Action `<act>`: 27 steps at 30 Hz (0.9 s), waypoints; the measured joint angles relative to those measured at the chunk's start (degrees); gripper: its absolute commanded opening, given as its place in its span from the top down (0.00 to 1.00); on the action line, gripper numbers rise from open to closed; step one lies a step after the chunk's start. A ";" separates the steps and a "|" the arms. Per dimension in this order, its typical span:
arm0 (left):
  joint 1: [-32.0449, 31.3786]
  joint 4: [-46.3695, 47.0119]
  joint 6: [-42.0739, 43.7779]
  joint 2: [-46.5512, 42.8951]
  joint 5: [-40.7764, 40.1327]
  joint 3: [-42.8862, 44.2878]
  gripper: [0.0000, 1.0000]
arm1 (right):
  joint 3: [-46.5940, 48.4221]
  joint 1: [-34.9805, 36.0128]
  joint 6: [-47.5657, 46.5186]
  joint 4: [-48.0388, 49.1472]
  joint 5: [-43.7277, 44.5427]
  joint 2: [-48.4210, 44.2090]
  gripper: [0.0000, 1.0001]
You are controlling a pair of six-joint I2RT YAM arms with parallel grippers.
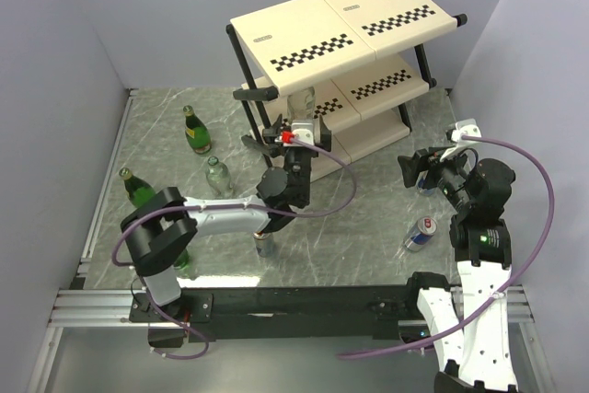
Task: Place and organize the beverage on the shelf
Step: Place the drink on the shelf, then pick up the drink from the center of the board.
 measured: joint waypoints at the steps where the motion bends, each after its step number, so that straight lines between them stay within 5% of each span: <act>1: -0.28 -0.39 -0.37 -0.85 -0.13 -0.59 0.01 | 0.00 0.00 -0.04 0.00 -0.04 0.00 0.18; 6: -2.32 -8.59 -5.68 -8.96 0.44 -3.91 0.04 | 0.00 0.00 -1.18 -0.20 -1.25 -0.07 0.18; 16: -3.23 -39.98 -25.31 -31.74 14.01 -8.17 0.05 | 0.00 0.00 -5.79 -1.86 -7.30 -0.26 0.14; 27: 1.53 -70.84 -39.39 -49.96 20.76 -12.50 0.05 | 0.55 1.62 -26.25 -16.52 -28.89 6.34 0.18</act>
